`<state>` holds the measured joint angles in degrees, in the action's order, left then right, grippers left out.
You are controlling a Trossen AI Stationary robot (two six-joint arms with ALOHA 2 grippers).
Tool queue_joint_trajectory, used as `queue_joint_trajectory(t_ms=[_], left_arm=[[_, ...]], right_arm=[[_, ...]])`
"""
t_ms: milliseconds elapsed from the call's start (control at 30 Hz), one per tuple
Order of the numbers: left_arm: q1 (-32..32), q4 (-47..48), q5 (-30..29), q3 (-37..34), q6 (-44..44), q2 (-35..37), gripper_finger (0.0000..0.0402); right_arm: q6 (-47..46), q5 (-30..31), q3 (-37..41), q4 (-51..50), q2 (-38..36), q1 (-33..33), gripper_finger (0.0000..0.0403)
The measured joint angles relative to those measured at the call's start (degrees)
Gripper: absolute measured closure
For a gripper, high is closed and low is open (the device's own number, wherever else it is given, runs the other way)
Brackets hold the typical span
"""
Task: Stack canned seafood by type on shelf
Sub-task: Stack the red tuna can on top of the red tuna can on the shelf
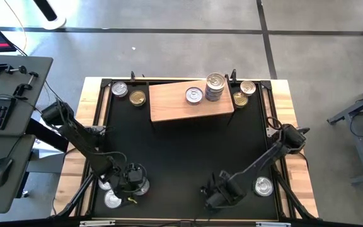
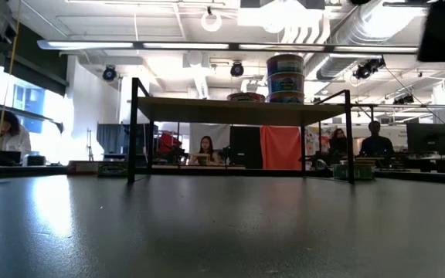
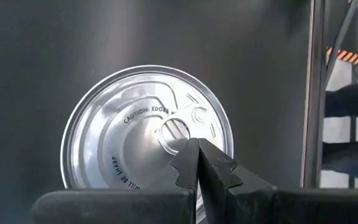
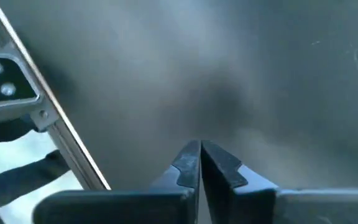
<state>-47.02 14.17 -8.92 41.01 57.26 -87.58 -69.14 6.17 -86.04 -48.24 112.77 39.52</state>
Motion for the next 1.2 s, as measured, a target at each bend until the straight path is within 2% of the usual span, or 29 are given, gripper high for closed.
queue_joint_trajectory(t_ms=[100,333,500,600,733,833,933,1000,1100,1200], left_arm=[[2.43,-1.01,0.93,1.71,-0.73,-3.04,0.0402],[11.69,-13.19,-1.91,7.09,-7.58,-13.05,0.0402],[17.78,-19.40,-2.15,15.39,-13.22,-22.95,0.0402],[20.77,-19.56,-1.03,21.73,-17.39,-27.89,0.0402],[23.95,-18.18,4.51,26.53,-24.39,-28.80,0.0402],[25.25,-12.74,5.49,26.59,-29.77,-24.93,0.0402],[25.45,-3.77,1.72,26.53,-33.14,-18.62,0.0401],[24.53,-0.99,-1.43,24.69,-33.80,-14.82,0.0401],[21.19,-2.60,-5.46,19.29,-31.48,-10.53,0.0401],[17.29,-5.57,-9.92,13.79,-26.06,-7.89,0.0401]], right_arm=[[0.71,1.20,-0.20,-1.33,0.00,1.89,0.0400],[2.11,4.39,-0.88,-2.02,-0.09,5.11,0.0402],[1.17,6.73,-0.88,-1.93,-0.55,5.68,0.0403],[-0.57,10.79,-0.88,-1.87,-2.46,5.40,0.0403],[-5.13,16.60,-0.86,-3.88,-5.48,2.64,0.0403],[-10.11,16.62,2.75,-4.27,-8.85,-0.66,0.0403],[-13.60,13.06,13.11,4.98,-13.92,-3.96,0.0403],[-14.46,8.80,22.79,19.83,-17.98,-6.19,0.0403],[-18.26,3.20,35.86,42.84,-20.87,-9.79,0.0403],[-20.59,3.38,42.50,52.93,-20.80,-13.04,0.0403]])
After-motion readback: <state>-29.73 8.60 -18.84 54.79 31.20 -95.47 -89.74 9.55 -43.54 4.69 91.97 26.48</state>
